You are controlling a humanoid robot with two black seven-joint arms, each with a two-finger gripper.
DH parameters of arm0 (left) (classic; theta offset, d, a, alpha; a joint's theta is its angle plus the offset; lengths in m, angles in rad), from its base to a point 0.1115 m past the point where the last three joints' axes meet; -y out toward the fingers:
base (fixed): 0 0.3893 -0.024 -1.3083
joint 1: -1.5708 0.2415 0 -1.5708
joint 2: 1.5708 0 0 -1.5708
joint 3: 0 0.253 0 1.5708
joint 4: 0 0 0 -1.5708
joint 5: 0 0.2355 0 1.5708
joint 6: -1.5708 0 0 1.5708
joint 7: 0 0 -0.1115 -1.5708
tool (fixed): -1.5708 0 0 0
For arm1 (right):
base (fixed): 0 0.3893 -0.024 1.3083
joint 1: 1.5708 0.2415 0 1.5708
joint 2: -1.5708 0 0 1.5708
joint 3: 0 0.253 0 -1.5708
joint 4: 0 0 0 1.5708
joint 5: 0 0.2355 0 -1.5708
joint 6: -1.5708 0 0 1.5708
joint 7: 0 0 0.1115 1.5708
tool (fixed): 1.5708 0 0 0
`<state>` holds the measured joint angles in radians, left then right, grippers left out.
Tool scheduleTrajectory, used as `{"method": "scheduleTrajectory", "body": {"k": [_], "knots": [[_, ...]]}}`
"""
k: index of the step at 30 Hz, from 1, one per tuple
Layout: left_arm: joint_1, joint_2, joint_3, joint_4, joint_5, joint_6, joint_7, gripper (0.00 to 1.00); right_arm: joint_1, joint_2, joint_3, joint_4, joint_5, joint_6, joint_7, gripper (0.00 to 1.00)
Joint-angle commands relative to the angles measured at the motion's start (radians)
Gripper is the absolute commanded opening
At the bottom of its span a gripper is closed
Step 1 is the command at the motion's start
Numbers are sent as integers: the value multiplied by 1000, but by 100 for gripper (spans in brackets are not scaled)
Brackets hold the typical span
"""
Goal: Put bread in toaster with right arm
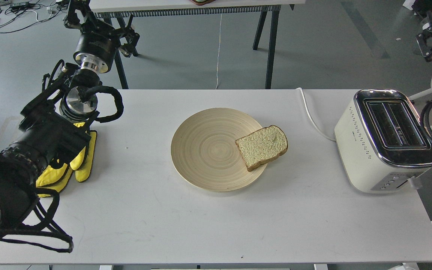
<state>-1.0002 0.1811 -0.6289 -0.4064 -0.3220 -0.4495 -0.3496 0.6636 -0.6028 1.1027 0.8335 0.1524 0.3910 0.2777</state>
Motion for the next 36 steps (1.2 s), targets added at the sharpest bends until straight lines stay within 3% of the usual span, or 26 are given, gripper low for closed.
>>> {"method": "scheduleTrajectory", "body": {"k": [1, 7, 13, 22, 30, 36], "knots": [[0, -2, 0, 0, 0, -3, -3, 100, -2, -2, -13, 13, -4, -3, 12, 99], [0, 4, 0, 0, -2, -5, -19, 100, -1, 2, -27, 15, -14, -20, 11, 99], [2, 1, 0, 0, -2, -3, -19, 100, 62, -17, -131, 15, -85, -142, 0, 99], [0, 0, 0, 0, -2, -3, -19, 100, 137, -28, -259, 30, -480, -198, -3, 98], [0, 0, 0, 0, -2, -3, -19, 100, 136, -22, -434, 217, -887, -355, -6, 96], [0, 0, 0, -2, -2, -3, -19, 100, 149, 41, -567, 269, -1126, -431, -5, 96]]}}
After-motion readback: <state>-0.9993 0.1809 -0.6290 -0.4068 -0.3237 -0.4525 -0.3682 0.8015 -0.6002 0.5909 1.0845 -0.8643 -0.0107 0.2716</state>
